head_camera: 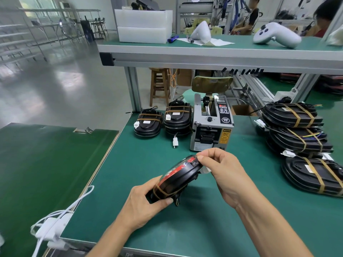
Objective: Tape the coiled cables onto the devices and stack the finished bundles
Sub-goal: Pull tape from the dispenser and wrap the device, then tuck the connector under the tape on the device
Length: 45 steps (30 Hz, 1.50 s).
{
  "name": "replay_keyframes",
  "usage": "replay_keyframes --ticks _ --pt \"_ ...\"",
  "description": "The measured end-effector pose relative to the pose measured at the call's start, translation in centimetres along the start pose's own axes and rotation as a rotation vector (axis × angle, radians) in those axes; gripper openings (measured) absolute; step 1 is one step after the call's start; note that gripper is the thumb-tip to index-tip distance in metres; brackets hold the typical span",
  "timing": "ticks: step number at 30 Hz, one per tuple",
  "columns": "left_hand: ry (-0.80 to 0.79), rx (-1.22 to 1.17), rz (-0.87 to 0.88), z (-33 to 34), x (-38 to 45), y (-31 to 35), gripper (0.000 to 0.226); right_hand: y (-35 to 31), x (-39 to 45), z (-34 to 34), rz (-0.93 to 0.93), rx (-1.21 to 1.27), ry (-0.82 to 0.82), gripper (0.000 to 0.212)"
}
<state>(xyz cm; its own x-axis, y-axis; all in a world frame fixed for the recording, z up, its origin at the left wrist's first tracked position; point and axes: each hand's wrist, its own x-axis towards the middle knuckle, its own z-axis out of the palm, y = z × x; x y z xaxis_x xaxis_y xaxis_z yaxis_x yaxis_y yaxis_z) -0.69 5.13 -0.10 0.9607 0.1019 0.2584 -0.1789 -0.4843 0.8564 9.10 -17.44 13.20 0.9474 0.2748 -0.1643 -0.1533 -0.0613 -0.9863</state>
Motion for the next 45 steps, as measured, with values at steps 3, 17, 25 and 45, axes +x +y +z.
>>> replay_keyframes --ticks 3,17,25,45 --pt "-0.006 -0.001 -0.011 0.0 0.0 0.0 0.054 0.2 -0.3 0.2 -0.020 0.008 -0.014 0.009" --pt "0.002 0.033 -0.033 0.1 0.1 -0.1 0.056 1.1 -0.5 -0.5 -0.158 -0.280 -0.179 0.086" --pt "-0.001 0.061 -0.033 0.1 0.2 0.3 0.055 1.2 -1.5 1.1 -0.242 -0.583 -0.131 0.102" --pt "0.079 0.043 -0.089 0.0 0.0 0.3 0.065 4.9 -4.8 8.7 -0.853 -1.289 0.076 0.080"
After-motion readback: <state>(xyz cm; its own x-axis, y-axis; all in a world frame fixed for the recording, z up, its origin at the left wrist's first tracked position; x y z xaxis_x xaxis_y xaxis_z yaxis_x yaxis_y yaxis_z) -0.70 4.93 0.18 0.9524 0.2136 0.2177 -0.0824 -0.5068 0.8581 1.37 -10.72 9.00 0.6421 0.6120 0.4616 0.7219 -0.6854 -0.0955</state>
